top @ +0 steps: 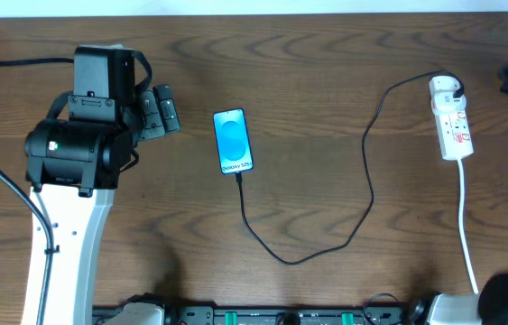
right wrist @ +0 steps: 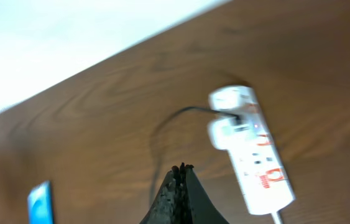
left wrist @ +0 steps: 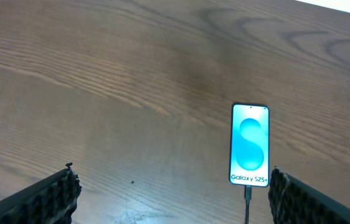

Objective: Plug charger to phone and switch on socket

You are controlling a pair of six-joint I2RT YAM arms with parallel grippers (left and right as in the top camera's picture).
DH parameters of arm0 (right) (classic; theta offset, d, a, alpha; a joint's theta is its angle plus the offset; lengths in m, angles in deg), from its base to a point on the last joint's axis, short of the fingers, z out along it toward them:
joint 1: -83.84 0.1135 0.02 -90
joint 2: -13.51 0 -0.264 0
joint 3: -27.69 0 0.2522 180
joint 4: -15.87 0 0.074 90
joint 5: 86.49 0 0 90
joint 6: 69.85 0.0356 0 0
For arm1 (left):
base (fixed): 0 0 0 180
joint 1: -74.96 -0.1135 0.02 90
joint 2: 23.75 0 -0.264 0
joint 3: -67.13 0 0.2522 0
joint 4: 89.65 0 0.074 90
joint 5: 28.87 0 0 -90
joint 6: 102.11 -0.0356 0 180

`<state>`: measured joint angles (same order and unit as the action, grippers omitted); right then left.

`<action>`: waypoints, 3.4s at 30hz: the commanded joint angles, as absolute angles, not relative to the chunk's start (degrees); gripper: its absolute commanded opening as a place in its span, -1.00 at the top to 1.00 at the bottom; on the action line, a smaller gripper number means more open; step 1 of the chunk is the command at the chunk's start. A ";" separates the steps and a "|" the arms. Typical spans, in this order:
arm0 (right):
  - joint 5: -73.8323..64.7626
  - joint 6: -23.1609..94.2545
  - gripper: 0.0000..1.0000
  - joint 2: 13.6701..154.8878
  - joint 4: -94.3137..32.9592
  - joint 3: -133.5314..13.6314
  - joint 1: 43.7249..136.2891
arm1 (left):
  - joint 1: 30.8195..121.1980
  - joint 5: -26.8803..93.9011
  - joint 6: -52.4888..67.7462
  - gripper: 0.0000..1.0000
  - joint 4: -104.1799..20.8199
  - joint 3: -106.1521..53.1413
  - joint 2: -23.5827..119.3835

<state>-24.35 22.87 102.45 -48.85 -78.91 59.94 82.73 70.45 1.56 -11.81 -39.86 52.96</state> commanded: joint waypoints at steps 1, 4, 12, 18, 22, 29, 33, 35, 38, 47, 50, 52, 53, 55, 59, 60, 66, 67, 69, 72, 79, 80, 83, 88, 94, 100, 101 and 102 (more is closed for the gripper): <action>-27.67 11.66 0.97 95.26 -54.86 -78.93 70.32 | 82.82 70.38 1.50 -0.96 -11.66 -39.86 52.76; -25.20 10.24 -0.13 91.39 -58.56 -78.93 78.15 | 82.82 70.38 1.50 -0.96 -11.66 -39.86 52.76; -23.15 10.41 -0.98 87.24 -61.09 -78.91 91.02 | 82.82 70.38 1.50 -0.96 -11.66 -39.86 52.76; -22.97 10.41 -0.98 87.28 -65.46 -78.91 91.29 | 82.82 70.40 1.50 -0.96 -11.66 -39.86 52.76; -22.47 10.17 -0.99 87.28 -65.11 -78.91 91.29 | 82.82 70.38 1.50 -0.96 -11.66 -39.86 52.76; -20.41 -2.66 -0.99 83.20 -57.09 -72.90 90.91 | 82.82 70.40 1.50 -0.96 -11.66 -39.86 52.76; -20.39 -2.57 -0.98 75.59 -49.46 -62.74 90.41 | 82.82 70.40 1.50 -0.96 -11.66 -39.86 52.76; -20.41 -2.57 -0.98 69.25 -42.18 -53.86 89.21 | 82.82 70.38 1.50 -0.96 -11.66 -39.86 52.76; -19.69 2.19 -0.99 59.29 -29.81 -39.90 87.44 | 82.82 70.40 1.50 -0.96 -11.66 -39.86 52.76; -13.31 11.83 -0.99 32.38 -4.77 -7.85 85.95 | 82.82 70.38 1.50 -0.96 -11.66 -39.86 52.76; -13.31 14.45 -0.98 26.41 -0.70 -1.62 85.97 | 82.82 70.38 1.50 -0.96 -11.66 -39.86 52.76; -13.29 16.36 -0.99 23.29 0.33 1.30 85.97 | 82.82 70.38 1.50 -0.96 -11.66 -39.86 52.76; -13.27 16.86 -0.99 21.84 0.57 2.64 85.97 | 82.82 70.40 1.50 -0.96 -11.66 -39.86 52.76; -13.07 16.92 -0.99 19.09 0.76 5.19 85.95 | 82.82 70.40 1.50 -0.96 -11.66 -39.86 52.76; -10.88 18.59 -0.98 15.64 1.31 9.04 85.97 | 82.82 70.38 1.50 -0.96 -11.66 -39.86 52.76; -9.20 20.25 -0.98 14.78 1.64 10.27 85.95 | 82.82 70.40 1.50 -0.96 -11.66 -39.86 52.76; -4.31 21.82 -0.99 13.78 1.70 13.61 86.04 | 82.82 70.40 1.50 -0.96 -11.66 -39.86 52.76; -3.82 21.82 -0.98 13.78 1.29 13.61 86.04 | 82.82 70.38 1.50 -0.96 -11.66 -39.86 52.76; -2.40 21.82 -0.98 13.78 -0.35 13.61 86.04 | 82.82 70.40 1.50 -0.96 -11.66 -39.86 52.76; -0.85 21.71 -0.98 13.87 -1.99 13.61 86.02 | 82.82 70.38 1.50 -0.96 -11.66 -39.86 52.76; -0.96 21.82 -0.98 14.06 -1.90 13.61 86.02 | 82.82 70.38 1.50 -0.96 -11.66 -39.86 52.76; -0.98 21.82 -0.98 14.06 -1.90 13.61 86.02 | 82.82 70.40 1.50 -0.96 -11.66 -39.86 52.76; -0.96 21.80 -0.99 14.06 -1.90 13.61 86.02 | 82.82 70.40 1.50 -0.96 -11.66 -39.86 52.76; -0.96 21.80 -0.98 14.06 -1.90 13.61 86.02 | 82.82 70.38 1.50 -0.96 -11.66 -39.86 52.76; -0.96 21.80 -0.98 14.06 -1.90 13.61 86.02 | 82.82 70.38 1.50 -0.96 -11.66 -39.86 52.76; -0.96 21.80 -0.98 14.06 -1.90 13.61 86.02 | 82.82 70.38 1.50 -0.96 -11.35 -39.23 52.39; -0.96 21.82 -0.98 14.06 -1.90 13.61 86.02 | 82.82 70.34 1.54 -0.96 -11.40 -38.50 51.74; -0.96 21.80 -0.99 14.06 -1.90 13.61 86.02 | 82.82 70.14 1.76 -0.96 -11.64 -37.70 51.12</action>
<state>-1.77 21.03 14.28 -1.55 13.52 86.15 82.73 70.27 1.56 -11.77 -39.71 52.92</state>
